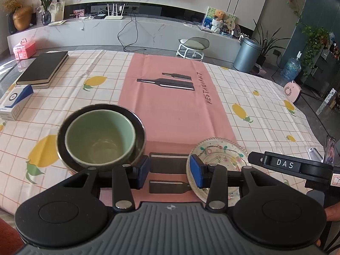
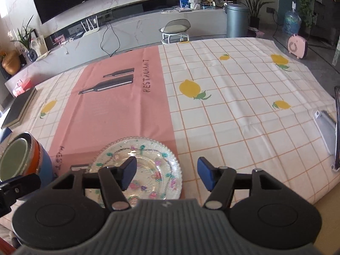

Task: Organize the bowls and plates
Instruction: 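Open the left gripper and release the glass plate, then grasp the rim of the steel bowl stack with both grippers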

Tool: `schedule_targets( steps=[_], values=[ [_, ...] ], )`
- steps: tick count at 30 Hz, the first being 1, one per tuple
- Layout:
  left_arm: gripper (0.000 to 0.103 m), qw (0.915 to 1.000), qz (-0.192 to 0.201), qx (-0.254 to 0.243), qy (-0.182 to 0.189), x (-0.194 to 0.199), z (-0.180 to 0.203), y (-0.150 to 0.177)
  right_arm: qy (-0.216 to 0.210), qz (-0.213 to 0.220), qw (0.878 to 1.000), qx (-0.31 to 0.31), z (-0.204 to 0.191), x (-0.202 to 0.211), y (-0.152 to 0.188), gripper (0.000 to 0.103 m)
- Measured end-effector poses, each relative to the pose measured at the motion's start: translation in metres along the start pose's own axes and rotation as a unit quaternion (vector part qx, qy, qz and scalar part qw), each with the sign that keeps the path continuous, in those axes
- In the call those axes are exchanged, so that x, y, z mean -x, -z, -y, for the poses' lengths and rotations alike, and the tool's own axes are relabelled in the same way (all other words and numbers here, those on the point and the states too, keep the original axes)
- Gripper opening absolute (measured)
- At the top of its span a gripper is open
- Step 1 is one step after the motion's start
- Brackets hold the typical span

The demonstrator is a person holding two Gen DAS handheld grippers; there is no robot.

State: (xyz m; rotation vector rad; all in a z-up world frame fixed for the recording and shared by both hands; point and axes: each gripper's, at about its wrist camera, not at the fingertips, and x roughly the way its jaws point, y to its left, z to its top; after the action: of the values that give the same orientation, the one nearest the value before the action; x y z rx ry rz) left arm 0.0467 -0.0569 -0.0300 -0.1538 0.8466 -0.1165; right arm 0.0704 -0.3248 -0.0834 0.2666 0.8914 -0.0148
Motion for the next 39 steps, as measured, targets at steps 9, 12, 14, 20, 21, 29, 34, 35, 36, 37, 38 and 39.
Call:
schedule_targets(
  steps=[9,12,14,20,21,29,34,35,36,37,38,39],
  values=[
    [0.071,0.9976,0.038,0.056,-0.012,0.038,-0.062,-0.019,-0.086,-0.037,0.995,-0.019,-0.065,0.016,0.009,0.072],
    [0.078,0.9944,0.044,0.095,-0.015,0.038,-0.085,-0.024,-0.115,-0.038,0.993,-0.014,-0.091,0.020,0.007,0.078],
    [0.078,0.9911,0.039,0.125,-0.022,0.033,-0.102,-0.026,-0.129,-0.042,0.991,-0.010,-0.107,0.019,0.005,0.086],
    [0.079,0.9797,0.025,0.196,-0.036,0.014,-0.139,-0.025,-0.140,-0.071,0.987,-0.007,-0.144,-0.005,0.001,0.086],
    [0.080,0.9789,0.019,0.200,-0.036,0.009,-0.141,-0.026,-0.136,-0.079,0.988,-0.006,-0.148,-0.011,0.001,0.086],
    [0.080,0.9708,-0.042,0.235,-0.023,-0.031,-0.153,-0.021,-0.127,-0.158,0.977,-0.063,-0.155,-0.063,0.001,0.079],
    [0.074,0.9658,-0.069,0.249,-0.026,-0.049,-0.156,-0.017,-0.130,-0.193,0.969,-0.078,-0.158,-0.084,0.005,0.071],
    [0.073,0.9655,-0.071,0.249,-0.026,-0.051,-0.156,-0.016,-0.131,-0.197,0.968,-0.079,-0.158,-0.086,0.006,0.070],
    [0.071,0.9654,-0.074,0.248,-0.027,-0.052,-0.155,-0.016,-0.132,-0.200,0.968,-0.080,-0.158,-0.089,0.007,0.069],
    [0.070,0.9654,-0.076,0.248,-0.029,-0.054,-0.155,-0.015,-0.132,-0.203,0.967,-0.080,-0.159,-0.092,0.008,0.067],
    [0.070,0.9652,-0.077,0.248,-0.030,-0.055,-0.155,-0.015,-0.134,-0.206,0.966,-0.080,-0.159,-0.095,0.009,0.064],
    [0.070,0.9647,-0.078,0.250,-0.030,-0.057,-0.155,-0.015,-0.136,-0.209,0.965,-0.081,-0.160,-0.096,0.010,0.063]
  ],
)
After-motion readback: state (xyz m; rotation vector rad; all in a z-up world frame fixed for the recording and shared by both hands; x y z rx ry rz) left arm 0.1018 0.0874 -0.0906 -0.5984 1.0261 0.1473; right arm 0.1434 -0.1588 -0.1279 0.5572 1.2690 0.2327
